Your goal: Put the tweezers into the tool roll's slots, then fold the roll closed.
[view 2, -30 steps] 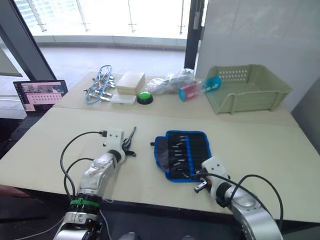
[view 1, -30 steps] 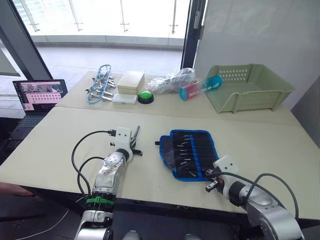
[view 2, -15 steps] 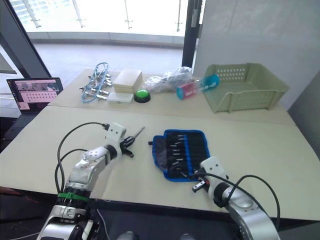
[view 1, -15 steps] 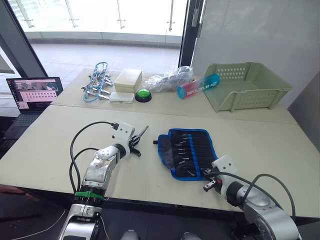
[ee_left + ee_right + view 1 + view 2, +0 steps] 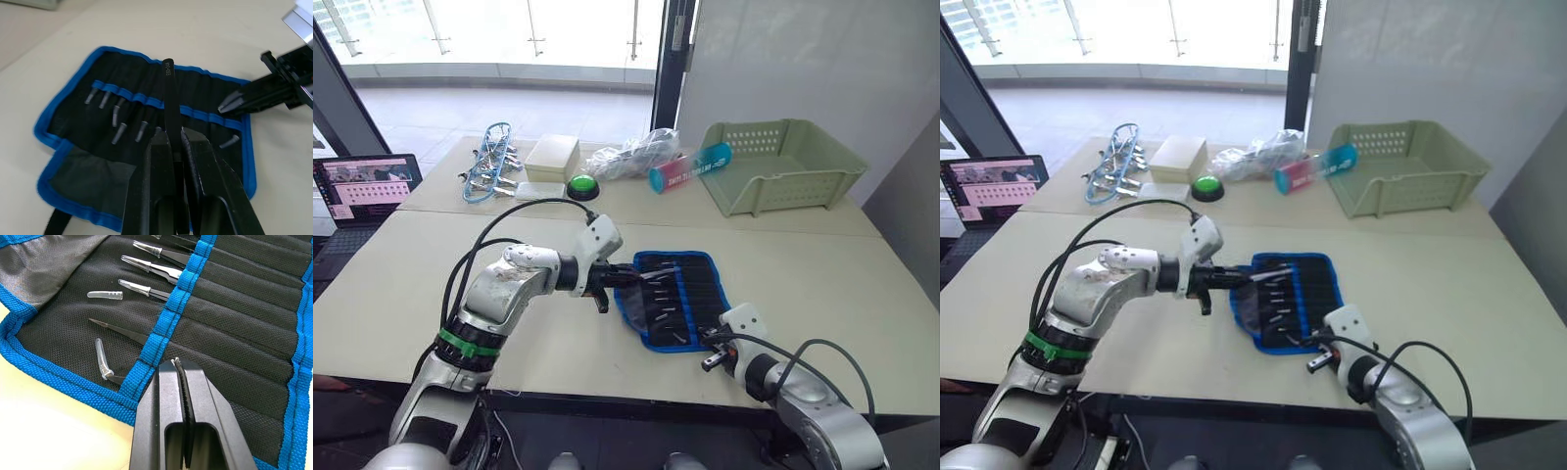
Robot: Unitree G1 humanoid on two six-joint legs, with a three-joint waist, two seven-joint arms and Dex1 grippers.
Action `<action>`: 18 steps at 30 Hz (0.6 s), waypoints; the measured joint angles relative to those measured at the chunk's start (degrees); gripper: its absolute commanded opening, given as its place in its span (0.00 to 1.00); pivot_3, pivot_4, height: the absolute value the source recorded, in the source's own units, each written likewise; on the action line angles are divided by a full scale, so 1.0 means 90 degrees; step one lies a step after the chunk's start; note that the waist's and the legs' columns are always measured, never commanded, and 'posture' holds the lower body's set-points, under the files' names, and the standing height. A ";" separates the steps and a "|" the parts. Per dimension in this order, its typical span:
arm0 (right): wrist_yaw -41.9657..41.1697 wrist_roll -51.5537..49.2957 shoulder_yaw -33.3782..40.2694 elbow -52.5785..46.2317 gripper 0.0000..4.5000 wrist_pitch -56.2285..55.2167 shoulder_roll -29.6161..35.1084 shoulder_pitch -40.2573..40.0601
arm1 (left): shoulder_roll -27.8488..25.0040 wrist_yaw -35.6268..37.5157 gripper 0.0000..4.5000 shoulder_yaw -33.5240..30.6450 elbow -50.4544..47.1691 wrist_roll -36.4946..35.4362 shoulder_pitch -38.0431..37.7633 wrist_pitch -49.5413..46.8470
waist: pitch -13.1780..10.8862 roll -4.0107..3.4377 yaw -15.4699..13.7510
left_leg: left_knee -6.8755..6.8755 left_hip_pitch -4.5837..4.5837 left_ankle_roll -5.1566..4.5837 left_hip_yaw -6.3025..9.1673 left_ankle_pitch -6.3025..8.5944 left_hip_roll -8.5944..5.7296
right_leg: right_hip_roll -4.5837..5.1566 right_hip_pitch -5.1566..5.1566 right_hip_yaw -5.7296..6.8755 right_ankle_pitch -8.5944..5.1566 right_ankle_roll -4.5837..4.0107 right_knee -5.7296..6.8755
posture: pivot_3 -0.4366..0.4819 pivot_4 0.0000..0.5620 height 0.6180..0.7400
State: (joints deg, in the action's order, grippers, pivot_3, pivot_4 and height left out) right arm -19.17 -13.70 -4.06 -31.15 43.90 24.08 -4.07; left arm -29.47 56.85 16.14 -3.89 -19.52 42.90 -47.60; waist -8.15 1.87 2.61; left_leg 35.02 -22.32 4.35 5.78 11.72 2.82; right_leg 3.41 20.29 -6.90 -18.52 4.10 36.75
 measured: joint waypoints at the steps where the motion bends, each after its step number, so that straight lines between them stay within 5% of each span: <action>1: 0.0012 0.0000 0.0000 0.0003 0.00 0.0002 -0.0007 0.0005 | -0.0036 0.0073 0.01 0.0127 0.0001 0.0035 0.0033 -0.0020 | 0.0000 0.0000 0.0002 | 0.0000 0.0000 0.0000 0.0000 0.0000 0.0000 | 0.0000 0.0001 0.0000 0.0000 0.0000 0.0000 | 0.48 0.27 1.00; 7: 0.0105 0.0001 0.0000 -0.0032 0.00 0.0002 -0.0094 -0.0036 | -0.0369 0.0734 0.01 0.1521 0.0148 0.0739 0.0239 0.0401 | -0.0007 0.0005 0.0000 | 0.0000 -0.0003 0.0000 0.0001 0.0000 0.0001 | -0.0002 0.0004 0.0000 -0.0002 -0.0003 0.0001 | 0.48 0.27 1.00; 18: 0.0356 0.0120 -0.0053 -0.0174 0.00 0.0002 -0.0290 -0.0172 | -0.0008 0.0745 0.01 0.1590 0.0604 0.1225 0.0396 0.0833 | -0.0013 0.0013 -0.0007 | 0.0000 -0.0007 -0.0001 0.0001 0.0000 0.0002 | -0.0003 0.0007 0.0000 -0.0004 -0.0003 0.0002 | 0.48 0.27 1.00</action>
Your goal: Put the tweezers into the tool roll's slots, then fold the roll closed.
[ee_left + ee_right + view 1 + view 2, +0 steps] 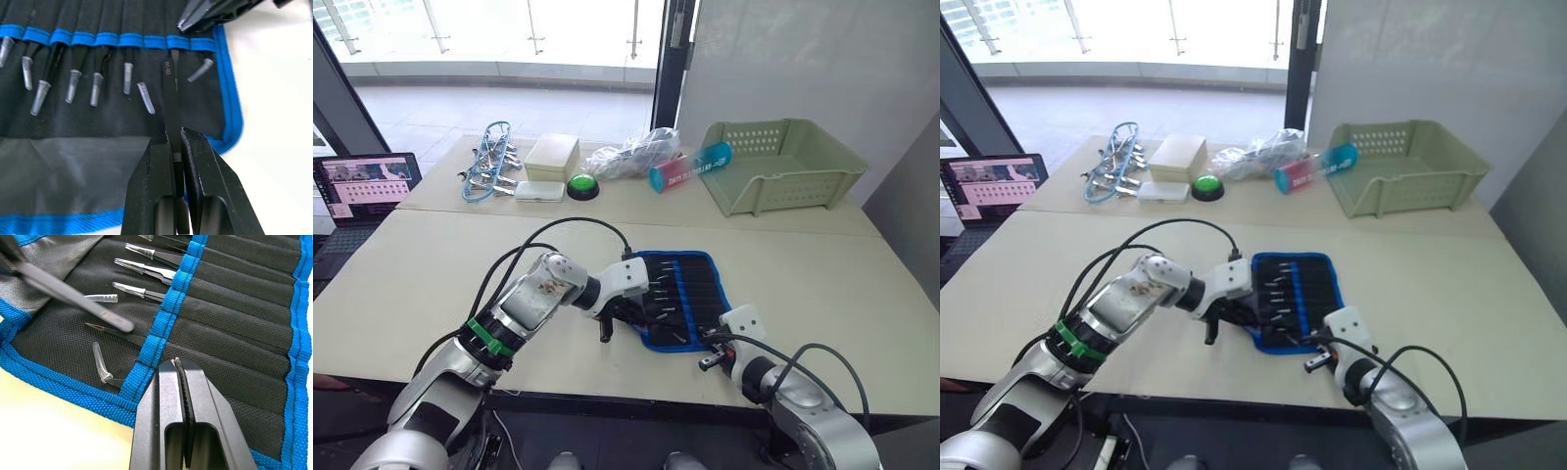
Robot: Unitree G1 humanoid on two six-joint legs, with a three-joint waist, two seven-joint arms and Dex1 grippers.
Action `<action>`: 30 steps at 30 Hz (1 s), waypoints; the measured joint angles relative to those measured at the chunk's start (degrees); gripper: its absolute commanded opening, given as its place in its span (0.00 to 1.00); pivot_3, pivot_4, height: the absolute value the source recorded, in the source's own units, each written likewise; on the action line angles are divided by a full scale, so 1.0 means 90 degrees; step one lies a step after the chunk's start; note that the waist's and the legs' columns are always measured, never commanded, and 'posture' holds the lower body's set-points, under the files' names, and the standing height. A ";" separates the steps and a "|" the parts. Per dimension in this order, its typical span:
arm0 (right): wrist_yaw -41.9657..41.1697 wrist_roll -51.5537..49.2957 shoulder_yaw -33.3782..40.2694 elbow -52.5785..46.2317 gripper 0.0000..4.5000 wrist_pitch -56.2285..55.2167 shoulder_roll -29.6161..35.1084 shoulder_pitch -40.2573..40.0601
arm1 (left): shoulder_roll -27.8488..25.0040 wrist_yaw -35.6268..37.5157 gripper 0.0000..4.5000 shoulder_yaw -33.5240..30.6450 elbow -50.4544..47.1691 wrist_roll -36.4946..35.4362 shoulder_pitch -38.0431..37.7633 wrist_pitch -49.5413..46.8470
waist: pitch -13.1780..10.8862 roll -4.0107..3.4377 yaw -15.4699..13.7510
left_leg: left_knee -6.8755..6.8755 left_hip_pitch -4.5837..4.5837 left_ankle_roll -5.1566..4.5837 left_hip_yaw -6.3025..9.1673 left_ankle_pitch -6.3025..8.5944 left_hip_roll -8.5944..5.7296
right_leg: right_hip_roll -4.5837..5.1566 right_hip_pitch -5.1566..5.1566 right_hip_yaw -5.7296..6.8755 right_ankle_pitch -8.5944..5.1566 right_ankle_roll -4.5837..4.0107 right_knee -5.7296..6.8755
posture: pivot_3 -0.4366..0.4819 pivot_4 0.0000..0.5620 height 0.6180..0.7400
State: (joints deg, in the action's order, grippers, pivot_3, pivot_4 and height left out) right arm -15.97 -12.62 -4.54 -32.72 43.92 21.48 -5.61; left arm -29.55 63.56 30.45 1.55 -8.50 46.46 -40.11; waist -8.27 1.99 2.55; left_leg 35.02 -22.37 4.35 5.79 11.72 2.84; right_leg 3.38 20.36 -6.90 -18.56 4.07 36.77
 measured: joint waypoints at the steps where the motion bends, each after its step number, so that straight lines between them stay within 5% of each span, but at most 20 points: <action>1: 0.0003 0.0006 -0.0003 -0.0006 0.00 0.0000 -0.0004 -0.0004 | 0.0042 0.0004 0.01 -0.0027 0.0024 -0.0006 0.0020 0.0002 | 0.0000 0.0000 0.0000 | -0.0001 0.0000 0.0000 0.0000 0.0000 0.0000 | 0.0000 0.0000 0.0000 0.0000 0.0000 0.0000 | 0.48 0.27 1.00; 30: 0.0180 0.0014 -0.0029 -0.0232 0.00 0.0044 -0.0092 -0.0213 | 0.0432 0.0107 0.01 0.0359 0.0660 0.1207 0.0045 0.1228 | -0.0002 0.0003 -0.0028 | -0.0001 -0.0002 -0.0001 0.0001 0.0000 0.0000 | 0.0000 -0.0004 0.0000 -0.0003 -0.0001 -0.0001 | 0.48 0.27 1.00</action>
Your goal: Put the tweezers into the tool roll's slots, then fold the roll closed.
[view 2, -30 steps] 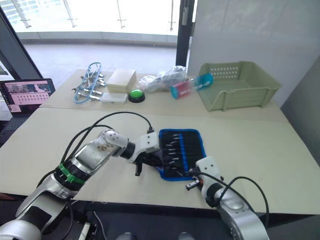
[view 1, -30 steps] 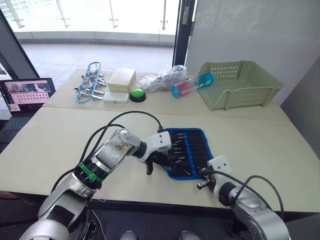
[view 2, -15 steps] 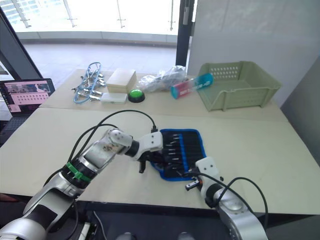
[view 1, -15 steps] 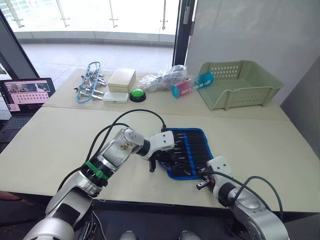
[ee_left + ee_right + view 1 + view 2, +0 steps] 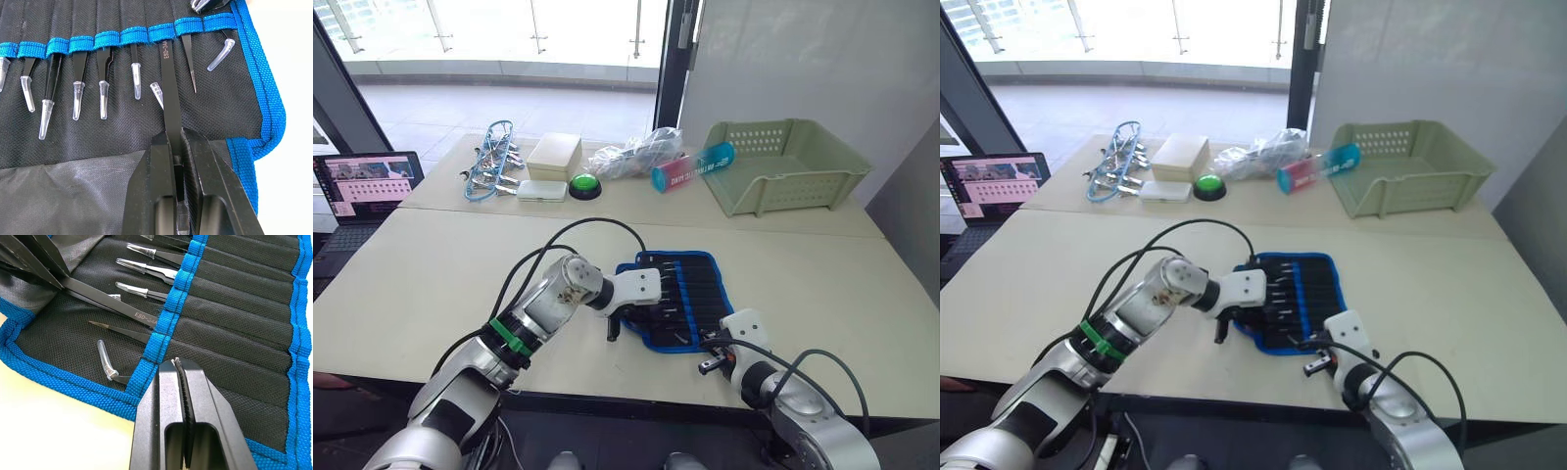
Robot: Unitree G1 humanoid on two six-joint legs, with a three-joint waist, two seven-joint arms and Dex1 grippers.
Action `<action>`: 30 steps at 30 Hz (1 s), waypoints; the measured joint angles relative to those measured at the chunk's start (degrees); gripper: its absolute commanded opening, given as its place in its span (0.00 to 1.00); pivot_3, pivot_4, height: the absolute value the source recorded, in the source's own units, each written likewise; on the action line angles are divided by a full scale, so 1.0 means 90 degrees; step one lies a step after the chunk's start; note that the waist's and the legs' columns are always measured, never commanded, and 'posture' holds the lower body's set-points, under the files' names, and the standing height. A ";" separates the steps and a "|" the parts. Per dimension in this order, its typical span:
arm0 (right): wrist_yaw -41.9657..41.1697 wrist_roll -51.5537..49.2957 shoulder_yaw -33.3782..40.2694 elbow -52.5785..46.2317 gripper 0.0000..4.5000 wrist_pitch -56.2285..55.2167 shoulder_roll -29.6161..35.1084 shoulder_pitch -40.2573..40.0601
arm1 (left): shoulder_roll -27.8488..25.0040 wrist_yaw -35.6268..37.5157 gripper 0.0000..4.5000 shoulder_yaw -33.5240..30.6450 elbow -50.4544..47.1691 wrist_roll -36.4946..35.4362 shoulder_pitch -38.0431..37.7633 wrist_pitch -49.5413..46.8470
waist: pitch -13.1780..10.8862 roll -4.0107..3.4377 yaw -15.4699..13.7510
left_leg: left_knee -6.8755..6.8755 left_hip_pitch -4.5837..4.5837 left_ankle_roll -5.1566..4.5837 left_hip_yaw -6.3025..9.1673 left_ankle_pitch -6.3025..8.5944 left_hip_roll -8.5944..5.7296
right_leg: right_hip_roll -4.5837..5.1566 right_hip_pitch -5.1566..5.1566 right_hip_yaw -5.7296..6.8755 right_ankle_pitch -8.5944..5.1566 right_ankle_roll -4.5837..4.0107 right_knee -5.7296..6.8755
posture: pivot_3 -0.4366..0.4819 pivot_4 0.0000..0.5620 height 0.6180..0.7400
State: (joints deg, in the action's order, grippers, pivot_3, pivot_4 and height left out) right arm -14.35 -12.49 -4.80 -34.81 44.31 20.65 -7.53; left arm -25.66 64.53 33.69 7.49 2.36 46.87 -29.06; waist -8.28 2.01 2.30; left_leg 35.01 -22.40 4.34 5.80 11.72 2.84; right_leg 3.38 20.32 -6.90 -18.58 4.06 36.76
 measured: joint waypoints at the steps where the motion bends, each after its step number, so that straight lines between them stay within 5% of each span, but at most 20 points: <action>1: 0.0006 0.0000 0.0000 -0.0004 0.00 0.0004 0.0000 -0.0002 | 0.0017 0.0001 0.01 0.0000 0.0000 0.0027 0.0000 -0.0001 | 0.0000 0.0000 0.0000 | 0.0000 0.0000 0.0000 0.0000 0.0000 0.0000 | 0.0000 0.0000 0.0000 0.0000 0.0000 0.0000 | 0.48 0.27 1.00; 24: 0.0046 0.0001 -0.0017 -0.0180 0.00 0.0214 -0.0043 -0.0059 | 0.1949 -0.0482 0.01 0.0074 0.1901 0.0679 0.0604 0.0657 | 0.0001 0.0001 -0.0034 | 0.0006 -0.0001 -0.0001 0.0002 0.0001 -0.0003 | 0.0000 -0.0007 0.0000 -0.0001 0.0002 -0.0002 | 0.48 0.27 1.00; 30: 0.0076 0.0007 -0.0005 -0.0203 0.00 0.0239 -0.0039 -0.0074 | 0.2036 -0.0418 0.01 0.0015 0.2048 0.0712 0.0662 0.0692 | 0.0001 0.0001 -0.0076 | 0.0012 0.0001 -0.0001 0.0002 0.0001 -0.0004 | 0.0001 -0.0009 -0.0001 -0.0002 0.0002 0.0000 | 0.48 0.27 1.00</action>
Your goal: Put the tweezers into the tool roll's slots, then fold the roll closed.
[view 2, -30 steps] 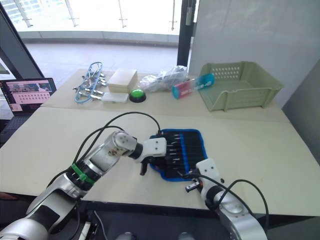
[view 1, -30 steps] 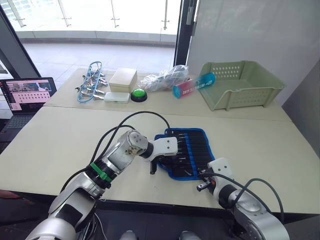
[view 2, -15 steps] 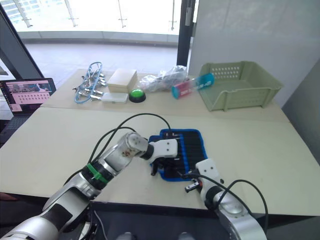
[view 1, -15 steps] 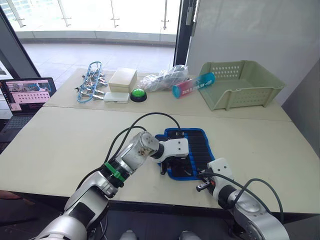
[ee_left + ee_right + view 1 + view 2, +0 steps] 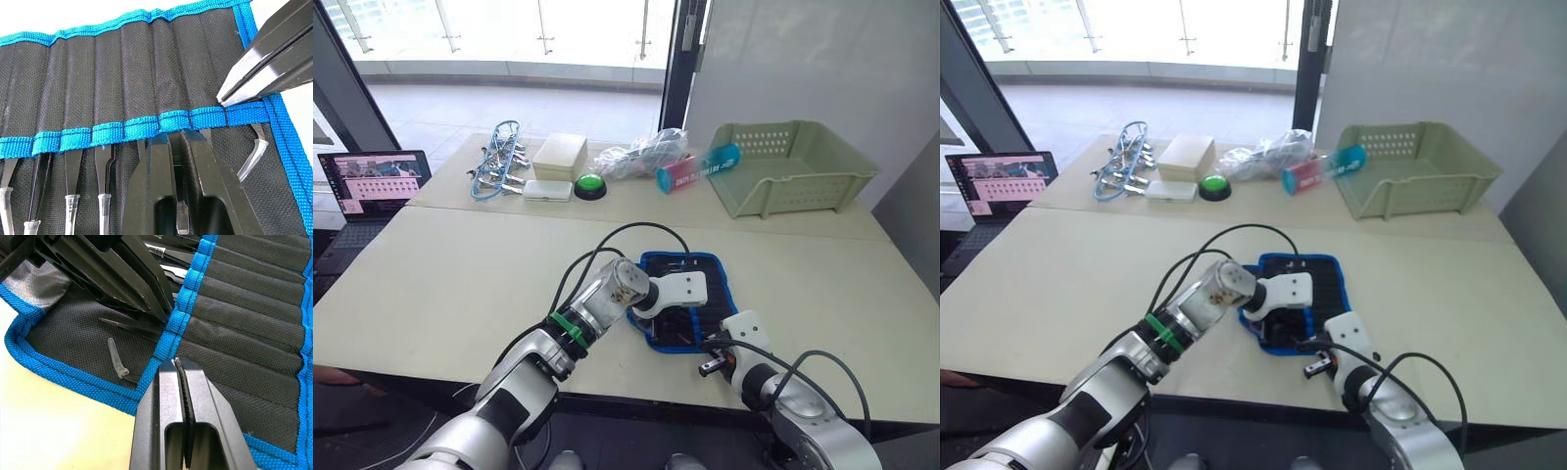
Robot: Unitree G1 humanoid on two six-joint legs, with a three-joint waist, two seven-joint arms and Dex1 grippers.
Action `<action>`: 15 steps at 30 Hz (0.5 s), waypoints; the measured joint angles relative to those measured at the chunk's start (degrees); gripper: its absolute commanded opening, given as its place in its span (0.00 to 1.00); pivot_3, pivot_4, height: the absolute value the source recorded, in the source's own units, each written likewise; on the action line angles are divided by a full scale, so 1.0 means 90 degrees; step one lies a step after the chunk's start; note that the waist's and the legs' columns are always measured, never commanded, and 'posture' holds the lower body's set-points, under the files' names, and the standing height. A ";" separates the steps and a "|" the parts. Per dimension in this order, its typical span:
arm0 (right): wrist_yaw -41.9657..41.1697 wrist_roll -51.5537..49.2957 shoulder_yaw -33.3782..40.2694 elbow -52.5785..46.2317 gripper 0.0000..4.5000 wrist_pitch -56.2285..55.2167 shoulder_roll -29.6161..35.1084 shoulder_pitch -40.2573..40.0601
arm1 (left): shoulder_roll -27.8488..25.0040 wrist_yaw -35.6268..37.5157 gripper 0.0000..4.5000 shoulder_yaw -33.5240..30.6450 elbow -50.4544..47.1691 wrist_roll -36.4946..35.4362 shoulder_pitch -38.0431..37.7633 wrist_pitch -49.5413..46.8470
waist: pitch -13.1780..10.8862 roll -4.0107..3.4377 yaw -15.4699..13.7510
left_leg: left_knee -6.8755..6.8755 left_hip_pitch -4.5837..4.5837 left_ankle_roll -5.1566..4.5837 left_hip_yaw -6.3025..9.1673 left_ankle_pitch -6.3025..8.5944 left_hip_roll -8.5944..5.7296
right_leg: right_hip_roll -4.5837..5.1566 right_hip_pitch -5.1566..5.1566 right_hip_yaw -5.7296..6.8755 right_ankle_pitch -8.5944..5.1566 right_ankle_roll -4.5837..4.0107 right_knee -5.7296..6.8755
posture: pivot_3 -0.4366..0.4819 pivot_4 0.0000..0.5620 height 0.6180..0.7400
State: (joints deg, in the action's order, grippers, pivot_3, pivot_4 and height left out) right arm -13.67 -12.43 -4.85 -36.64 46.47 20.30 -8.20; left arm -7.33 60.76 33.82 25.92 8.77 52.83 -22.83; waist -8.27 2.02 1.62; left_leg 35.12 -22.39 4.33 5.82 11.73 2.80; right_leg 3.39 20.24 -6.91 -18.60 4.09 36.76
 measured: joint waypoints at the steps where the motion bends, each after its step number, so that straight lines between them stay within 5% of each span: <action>1: 0.0000 -0.0001 -0.0003 -0.0004 0.00 0.0000 -0.0001 -0.0001 | -0.0016 0.0016 0.01 -0.0001 -0.0035 0.0002 -0.0008 -0.0019 | 0.0000 0.0000 0.0000 | -0.0002 0.0000 0.0000 0.0000 0.0000 0.0000 | 0.0000 0.0001 0.0000 0.0000 0.0000 0.0000 | 0.48 0.27 1.00; 2: -0.0001 -0.0004 -0.0008 -0.0006 0.00 0.0000 -0.0002 0.0001 | -0.0035 0.0029 0.01 -0.0013 -0.0077 0.0000 -0.0029 -0.0051 | 0.0000 0.0000 0.0000 | -0.0003 0.0000 0.0000 0.0000 0.0000 0.0000 | 0.0000 0.0001 0.0000 0.0000 0.0000 0.0000 | 0.48 0.27 1.00; 3: -0.0002 -0.0006 -0.0019 -0.0009 0.00 0.0000 -0.0006 0.0002 | -0.0085 0.0038 0.18 -0.0035 -0.0153 -0.0002 -0.0063 -0.0110 | 0.0000 0.0000 0.0001 | -0.0004 -0.0001 0.0000 0.0001 0.0000 0.0000 | 0.0000 0.0002 0.0000 0.0000 0.0000 0.0000 | 0.48 0.27 1.00; 14: -0.0039 -0.0012 -0.0117 -0.0023 0.00 -0.0003 -0.0010 0.0040 | -0.1325 0.0388 0.98 -0.1181 -0.2110 -0.0836 -0.0371 -0.1346 | -0.0004 -0.0007 0.0112 | -0.0011 0.0004 -0.0001 0.0004 0.0000 0.0002 | 0.0000 0.0006 0.0000 -0.0003 -0.0003 0.0010 | 0.48 0.27 1.00; 15: -0.0063 -0.0011 -0.0154 -0.0014 0.00 -0.0026 -0.0009 0.0059 | -0.1611 0.0468 0.99 -0.1459 -0.2439 -0.1065 -0.0568 -0.1508 | -0.0006 -0.0011 0.0150 | -0.0017 0.0009 -0.0001 0.0004 0.0001 0.0003 | -0.0001 0.0008 -0.0002 -0.0004 -0.0005 0.0013 | 0.48 0.27 1.00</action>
State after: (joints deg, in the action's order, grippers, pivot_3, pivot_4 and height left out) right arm -14.23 -12.53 -6.24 -36.77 46.24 20.22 -7.67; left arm -21.83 64.97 20.69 3.97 -0.81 47.71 -36.40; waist -8.32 1.92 2.97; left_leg 34.97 -22.31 4.32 5.85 11.73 2.82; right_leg 3.37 20.32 -6.93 -18.64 4.04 36.88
